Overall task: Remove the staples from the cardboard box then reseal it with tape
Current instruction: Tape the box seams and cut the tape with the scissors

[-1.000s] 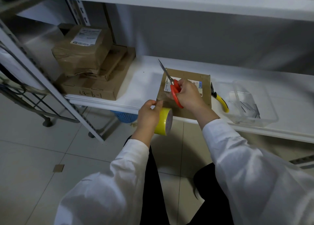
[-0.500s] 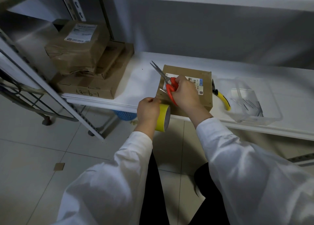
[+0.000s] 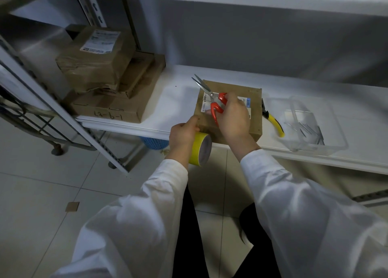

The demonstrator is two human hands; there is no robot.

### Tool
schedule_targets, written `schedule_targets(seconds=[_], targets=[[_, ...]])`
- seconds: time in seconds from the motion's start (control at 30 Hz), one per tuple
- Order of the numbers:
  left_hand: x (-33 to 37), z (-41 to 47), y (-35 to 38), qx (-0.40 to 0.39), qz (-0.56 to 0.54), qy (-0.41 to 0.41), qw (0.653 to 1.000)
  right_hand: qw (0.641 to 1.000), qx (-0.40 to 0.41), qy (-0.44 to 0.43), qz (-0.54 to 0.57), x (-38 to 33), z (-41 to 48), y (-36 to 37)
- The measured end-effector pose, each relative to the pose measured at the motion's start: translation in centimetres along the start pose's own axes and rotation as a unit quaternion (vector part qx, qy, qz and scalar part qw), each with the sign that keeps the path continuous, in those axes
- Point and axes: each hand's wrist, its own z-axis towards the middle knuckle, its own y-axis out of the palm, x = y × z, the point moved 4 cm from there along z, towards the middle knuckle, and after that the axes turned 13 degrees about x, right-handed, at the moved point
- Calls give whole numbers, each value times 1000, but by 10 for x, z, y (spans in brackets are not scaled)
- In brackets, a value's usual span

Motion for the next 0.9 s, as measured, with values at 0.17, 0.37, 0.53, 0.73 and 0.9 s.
schedule_targets(seconds=[0.17,0.37,0.53,0.73,0.9], targets=[[-3,2,0,-11,5,-8,1000,998,-8,-58,0,-15,-6,8],[-3,2,0,-66,19,-7,998,998,-37,-40,-28,1,3,-1],[-16,-3,1,-153,28,1,988,996,-56,-28,-55,17,2,-7],[-23,-4,-3,-135,44,41,989,992,-71,-63,-82,16,-8,-12],[-31,-5,-5,-134,54,54,988,993,-78,-61,-71,8,-11,-16]])
